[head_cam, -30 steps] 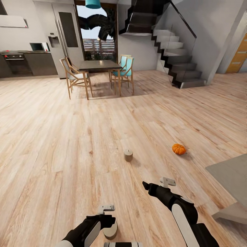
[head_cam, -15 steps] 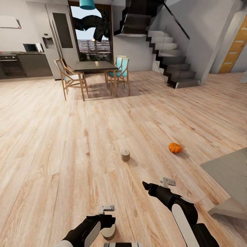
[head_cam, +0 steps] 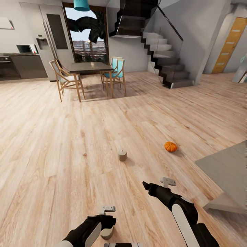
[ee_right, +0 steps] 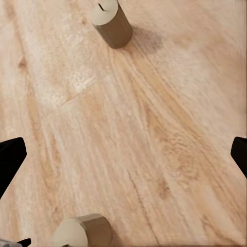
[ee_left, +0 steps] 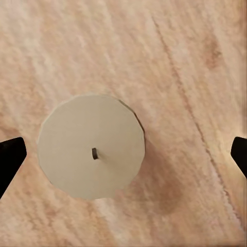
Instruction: Place each of the two pumpkins and all three candles from the living room inside a cabinet in the living room (use any cabinet), then make sure every cabinet is closed, and position the cauldron so it is next to a table in the living room.
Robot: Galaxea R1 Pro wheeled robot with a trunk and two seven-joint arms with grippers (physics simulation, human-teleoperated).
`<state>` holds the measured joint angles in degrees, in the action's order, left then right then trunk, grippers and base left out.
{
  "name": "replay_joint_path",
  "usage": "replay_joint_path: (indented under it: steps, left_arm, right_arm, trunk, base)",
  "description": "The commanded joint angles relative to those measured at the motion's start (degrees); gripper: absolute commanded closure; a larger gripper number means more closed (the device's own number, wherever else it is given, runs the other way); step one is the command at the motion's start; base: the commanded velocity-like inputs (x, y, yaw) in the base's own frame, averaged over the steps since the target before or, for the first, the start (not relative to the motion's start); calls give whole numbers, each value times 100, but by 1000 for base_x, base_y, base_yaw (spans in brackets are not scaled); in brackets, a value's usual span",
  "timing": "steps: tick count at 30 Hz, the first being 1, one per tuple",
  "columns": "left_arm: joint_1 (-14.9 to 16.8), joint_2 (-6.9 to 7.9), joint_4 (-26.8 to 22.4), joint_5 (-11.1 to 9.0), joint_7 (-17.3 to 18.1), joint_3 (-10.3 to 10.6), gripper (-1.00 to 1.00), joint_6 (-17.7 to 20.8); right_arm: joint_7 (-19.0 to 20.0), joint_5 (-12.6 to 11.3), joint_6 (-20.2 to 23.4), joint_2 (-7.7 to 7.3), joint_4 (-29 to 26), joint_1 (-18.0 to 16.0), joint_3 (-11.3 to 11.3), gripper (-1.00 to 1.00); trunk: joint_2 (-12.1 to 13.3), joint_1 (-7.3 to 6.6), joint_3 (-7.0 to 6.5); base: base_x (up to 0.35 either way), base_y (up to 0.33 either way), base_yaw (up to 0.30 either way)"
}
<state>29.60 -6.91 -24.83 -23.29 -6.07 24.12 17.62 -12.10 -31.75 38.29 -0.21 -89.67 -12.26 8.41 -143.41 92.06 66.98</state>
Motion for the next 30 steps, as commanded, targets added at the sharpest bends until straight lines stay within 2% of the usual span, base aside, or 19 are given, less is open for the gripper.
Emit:
replay_joint_path:
  steps: [1, 30]
  left_arm:
    - [2, 6, -13, -61, -52, 46, -100, 22]
    - [1, 23, 139, -80, -156, -10, -100, 35]
  right_arm:
    - [-56, -59, 14, -3, -6, -4, 9, -100]
    - [-56, -54, 16, 4, 1, -4, 14, -100]
  trunk:
    - [-2, -2, 1]
    - [-2, -2, -6]
  base:
    - [-35, 0, -90]
    - [-7, 0, -7]
